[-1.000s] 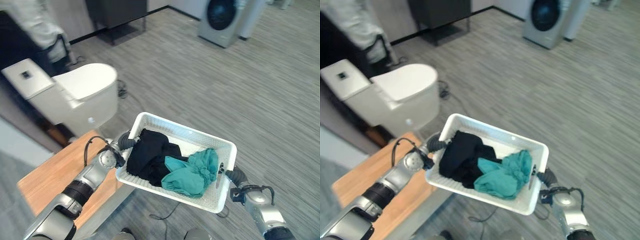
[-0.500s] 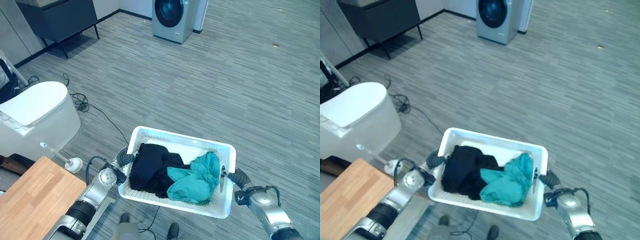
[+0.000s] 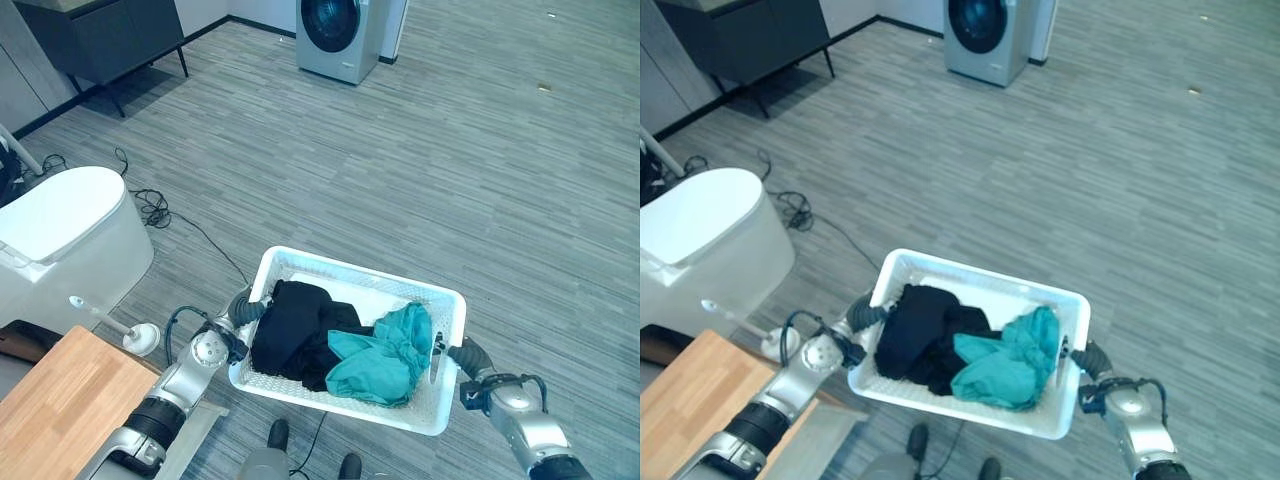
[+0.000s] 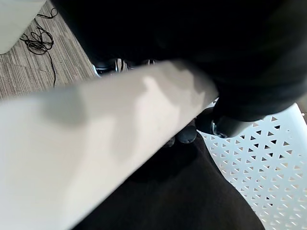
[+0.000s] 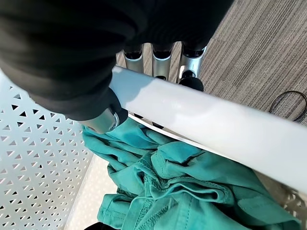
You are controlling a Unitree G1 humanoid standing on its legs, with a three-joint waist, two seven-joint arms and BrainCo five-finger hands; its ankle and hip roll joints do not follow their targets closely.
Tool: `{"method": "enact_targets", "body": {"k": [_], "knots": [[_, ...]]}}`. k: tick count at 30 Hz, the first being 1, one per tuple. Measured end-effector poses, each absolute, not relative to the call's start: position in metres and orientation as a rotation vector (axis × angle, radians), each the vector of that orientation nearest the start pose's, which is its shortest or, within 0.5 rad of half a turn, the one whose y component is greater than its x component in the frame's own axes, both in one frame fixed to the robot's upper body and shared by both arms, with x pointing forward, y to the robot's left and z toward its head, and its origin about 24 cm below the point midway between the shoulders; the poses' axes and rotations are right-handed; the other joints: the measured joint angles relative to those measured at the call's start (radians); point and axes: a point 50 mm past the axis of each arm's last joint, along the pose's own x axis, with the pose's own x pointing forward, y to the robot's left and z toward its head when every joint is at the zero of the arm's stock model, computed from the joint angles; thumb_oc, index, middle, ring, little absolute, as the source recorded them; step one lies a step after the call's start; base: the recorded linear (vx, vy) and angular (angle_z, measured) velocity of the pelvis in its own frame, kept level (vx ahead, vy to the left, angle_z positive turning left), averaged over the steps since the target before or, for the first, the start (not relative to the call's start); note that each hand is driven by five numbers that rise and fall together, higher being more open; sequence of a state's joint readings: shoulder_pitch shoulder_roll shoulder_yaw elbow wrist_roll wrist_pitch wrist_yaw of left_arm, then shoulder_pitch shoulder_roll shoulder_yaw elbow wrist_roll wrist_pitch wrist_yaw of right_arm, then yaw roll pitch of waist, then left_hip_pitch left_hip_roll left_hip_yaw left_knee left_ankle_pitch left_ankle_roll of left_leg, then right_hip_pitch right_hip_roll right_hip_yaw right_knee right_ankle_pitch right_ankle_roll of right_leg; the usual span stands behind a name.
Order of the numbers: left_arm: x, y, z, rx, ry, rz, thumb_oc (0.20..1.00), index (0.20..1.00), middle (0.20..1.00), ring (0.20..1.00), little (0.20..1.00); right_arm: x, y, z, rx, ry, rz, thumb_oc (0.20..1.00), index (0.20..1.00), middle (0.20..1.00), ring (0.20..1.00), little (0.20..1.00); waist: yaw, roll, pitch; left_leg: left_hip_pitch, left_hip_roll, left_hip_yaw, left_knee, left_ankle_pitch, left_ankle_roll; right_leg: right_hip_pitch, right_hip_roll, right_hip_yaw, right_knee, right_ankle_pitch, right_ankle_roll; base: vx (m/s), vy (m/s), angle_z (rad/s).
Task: Grab the laundry basket,head to the washer,open it,put in the laundry and shut it.
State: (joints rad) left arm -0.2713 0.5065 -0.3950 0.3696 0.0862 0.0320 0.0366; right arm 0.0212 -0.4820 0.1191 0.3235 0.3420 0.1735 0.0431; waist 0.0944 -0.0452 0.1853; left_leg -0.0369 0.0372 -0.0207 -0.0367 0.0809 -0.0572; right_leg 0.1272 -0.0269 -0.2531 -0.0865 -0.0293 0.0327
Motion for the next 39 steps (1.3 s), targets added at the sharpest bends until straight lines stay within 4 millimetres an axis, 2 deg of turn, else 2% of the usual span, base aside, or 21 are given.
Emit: {"method": "enact_targets", "body": {"k": [3,7,11,13,15,17,18,19,20,22,24,26,27,28,30,32,34,35,37,38,39], "knots": [[0.294,0.187,0.02,0.706,0.182,-0.248,0.2,0.2,0.2,0.2,0.2,0.223,-0.25,-0.031,-0.137,0.54,-0.001,0.2,0.2,0.2,0.2,0.2,-0.014,-0.011,0.011,-0.045,-0.006,-0.001,0.064,-0.001,-0.003,0.0,0.009,-0.009,0.0,-0.004,-0.007,0.0,-0.161,0.18],[0.305,0.189,0.031,0.713,0.152,-0.226,0.2,0.2,0.2,0.2,0.2,0.238,-0.249,-0.019,-0.143,0.489,-0.006,0.2,0.2,0.2,0.2,0.2,0.01,-0.054,0.086,-0.277,-0.015,0.005,0.5,0.007,-0.043,0.03,0.004,-0.033,-0.004,-0.03,-0.071,0.16,-0.078,0.22],[0.306,0.193,0.035,0.699,0.141,-0.2,0.2,0.2,0.2,0.2,0.2,0.248,-0.245,-0.011,-0.15,0.456,0.001,0.2,0.2,0.2,0.2,0.2,0.033,-0.049,0.097,-0.331,0.0,0.017,0.325,-0.01,-0.028,0.033,0.04,-0.012,-0.001,-0.053,-0.081,0.46,0.064,-0.13],[0.307,0.198,0.036,0.693,0.14,-0.161,0.2,0.2,0.2,0.2,0.2,0.255,-0.24,-0.007,-0.166,0.442,0.023,0.2,0.2,0.2,0.2,0.2,0.045,-0.046,0.106,-0.319,0.008,0.088,0.08,0.0,-0.033,0.036,0.053,0.011,0.0,-0.075,-0.082,0.49,0.076,-0.3],[0.306,0.203,0.033,0.68,0.162,-0.149,0.2,0.2,0.2,0.2,0.2,0.257,-0.237,-0.007,-0.175,0.439,0.033,0.2,0.2,0.2,0.2,0.2,0.057,-0.044,0.109,-0.335,0.016,0.142,0.05,0.002,-0.025,0.057,0.062,0.029,0.008,-0.097,-0.07,0.69,0.167,-0.47],[0.293,0.209,0.019,0.656,0.215,-0.141,0.2,0.2,0.2,0.2,0.2,0.245,-0.23,-0.019,-0.158,0.484,0.047,0.2,0.2,0.2,0.2,0.2,0.067,-0.065,0.091,-0.295,-0.02,0.153,0.163,-0.039,0.046,0.132,0.039,0.057,0.07,-0.205,-0.053,0.72,0.235,-0.52],[0.289,0.21,0.014,0.656,0.23,-0.147,0.2,0.2,0.2,0.2,0.2,0.236,-0.229,-0.025,-0.151,0.504,0.05,0.2,0.2,0.2,0.2,0.2,0.071,-0.085,0.072,-0.277,-0.046,0.161,0.184,-0.041,0.09,0.14,0.017,0.062,0.124,-0.254,-0.031,0.58,0.27,-0.27],[0.285,0.211,0.011,0.649,0.24,-0.14,0.2,0.2,0.2,0.2,0.2,0.228,-0.226,-0.025,-0.149,0.503,0.057,0.2,0.2,0.2,0.2,0.2,0.056,-0.109,0.049,-0.253,-0.079,0.182,0.203,-0.054,0.098,0.016,-0.035,0.08,0.425,-0.311,0.019,0.77,0.344,-0.21],[0.283,0.212,0.012,0.651,0.238,-0.141,0.2,0.2,0.2,0.2,0.2,0.225,-0.225,-0.022,-0.136,0.484,0.051,0.2,0.2,0.2,0.2,0.2,0.037,-0.102,0.049,-0.223,-0.073,0.191,0.181,-0.06,0.11,-0.105,-0.086,0.078,0.727,-0.274,0.095,0.58,0.238,-0.14],[0.28,0.211,0.009,0.639,0.243,-0.146,0.2,0.2,0.2,0.2,0.2,0.217,-0.227,-0.027,-0.133,0.507,0.042,0.2,0.2,0.2,0.2,0.2,0.017,-0.117,0.041,-0.113,-0.143,0.18,0.157,-0.126,0.201,-0.222,-0.167,0.134,1.048,-0.165,0.133,0.53,0.19,0.03],[0.281,0.209,0.012,0.636,0.229,-0.149,0.2,0.2,0.2,0.2,0.2,0.217,-0.228,-0.027,-0.117,0.504,0.025,0.2,0.2,0.2,0.2,0.2,-0.012,-0.09,0.044,-0.027,-0.163,0.118,0.136,-0.15,0.218,-0.278,-0.164,0.155,1.153,-0.169,0.103,0.36,0.058,0.26],[0.285,0.205,0.02,0.625,0.193,-0.143,0.2,0.2,0.2,0.2,0.2,0.219,-0.229,-0.024,-0.122,0.492,0.023,0.2,0.2,0.2,0.2,0.2,-0.035,-0.032,0.048,0.04,-0.141,0.037,0.085,-0.124,0.225,-0.335,-0.11,0.129,1.096,-0.207,0.044,0.46,-0.047,0.5],[0.297,0.198,0.03,0.615,0.153,-0.144,0.2,0.2,0.2,0.2,0.2,0.219,-0.235,-0.017,-0.121,0.466,0.007,0.2,0.2,0.2,0.2,0.2,-0.054,0.044,0.064,0.107,-0.088,-0.135,0.057,-0.149,0.253,-0.419,0.016,0.115,0.98,-0.27,-0.018,0.53,-0.134,1.08],[0.305,0.19,0.035,0.6,0.133,-0.149,0.2,0.2,0.2,0.2,0.2,0.219,-0.24,-0.012,-0.117,0.446,-0.014,0.2,0.2,0.2,0.2,0.2,-0.091,0.105,0.086,0.154,-0.033,-0.194,0.038,-0.144,0.238,-0.454,0.114,0.122,0.822,-0.278,-0.045,0.48,-0.146,1.47],[0.31,0.187,0.04,0.608,0.119,-0.16,0.2,0.2,0.2,0.2,0.2,0.218,-0.242,-0.012,-0.12,0.447,-0.018,0.2,0.2,0.2,0.2,0.2,-0.146,0.043,0.078,0.157,-0.092,-0.157,0.096,-0.106,0.182,-0.523,0.07,0.183,0.615,-0.211,0.004,0.55,-0.165,1.56],[0.307,0.176,0.032,0.61,0.128,-0.203,0.2,0.2,0.2,0.2,0.2,0.217,-0.255,-0.008,-0.151,0.451,-0.039,0.2,0.2,0.2,0.2,0.2,-0.167,0.029,0.042,0.24,-0.098,-0.174,0.086,-0.159,0.124,-0.542,0.008,0.252,0.229,-0.077,0.038,0.67,-0.21,1.28],[0.3,0.176,0.019,0.596,0.17,-0.205,0.2,0.2,0.2,0.2,0.2,0.214,-0.255,-0.014,-0.147,0.475,-0.04,0.2,0.2,0.2,0.2,0.2,-0.167,0.008,0.006,0.293,-0.088,-0.165,0.084,-0.212,0.109,-0.558,-0.056,0.235,0.191,-0.085,0.041,0.47,-0.144,0.78],[0.294,0.175,0.005,0.583,0.227,-0.204,0.2,0.2,0.2,0.2,0.2,0.216,-0.258,-0.02,-0.148,0.505,-0.047,0.2,0.2,0.2,0.2,0.2,-0.151,0.046,-0.021,0.35,-0.025,-0.143,0.08,-0.287,0.055,-0.563,-0.052,0.15,0.256,-0.01,0.105,0.49,-0.187,0.56],[0.293,0.178,0.0,0.591,0.258,-0.193,0.2,0.2,0.2,0.2,0.2,0.224,-0.254,-0.022,-0.149,0.517,-0.038,0.2,0.2,0.2,0.2,0.2,-0.138,0.052,-0.022,0.354,-0.006,-0.136,0.115,-0.312,0.008,-0.56,-0.036,0.114,0.327,0.058,0.06,0.37,-0.148,0.67],[0.293,0.178,0.002,0.593,0.251,-0.196,0.2,0.2,0.2,0.2,0.2,0.225,-0.255,-0.022,-0.153,0.515,-0.038,0.2,0.2,0.2,0.2,0.2,-0.149,0.048,-0.018,0.348,-0.032,-0.123,0.143,-0.313,0.01,-0.469,0.015,0.078,0.375,0.064,-0.028,0.87,-0.406,0.73],[0.294,0.181,0.005,0.604,0.24,-0.191,0.2,0.2,0.2,0.2,0.2,0.228,-0.253,-0.019,-0.15,0.504,-0.034,0.2,0.2,0.2,0.2,0.2,-0.139,0.04,-0.014,0.336,-0.055,-0.102,0.14,-0.31,0.015,-0.427,0.042,0.078,0.341,0.051,-0.029,1.14,-0.664,0.63]]}}
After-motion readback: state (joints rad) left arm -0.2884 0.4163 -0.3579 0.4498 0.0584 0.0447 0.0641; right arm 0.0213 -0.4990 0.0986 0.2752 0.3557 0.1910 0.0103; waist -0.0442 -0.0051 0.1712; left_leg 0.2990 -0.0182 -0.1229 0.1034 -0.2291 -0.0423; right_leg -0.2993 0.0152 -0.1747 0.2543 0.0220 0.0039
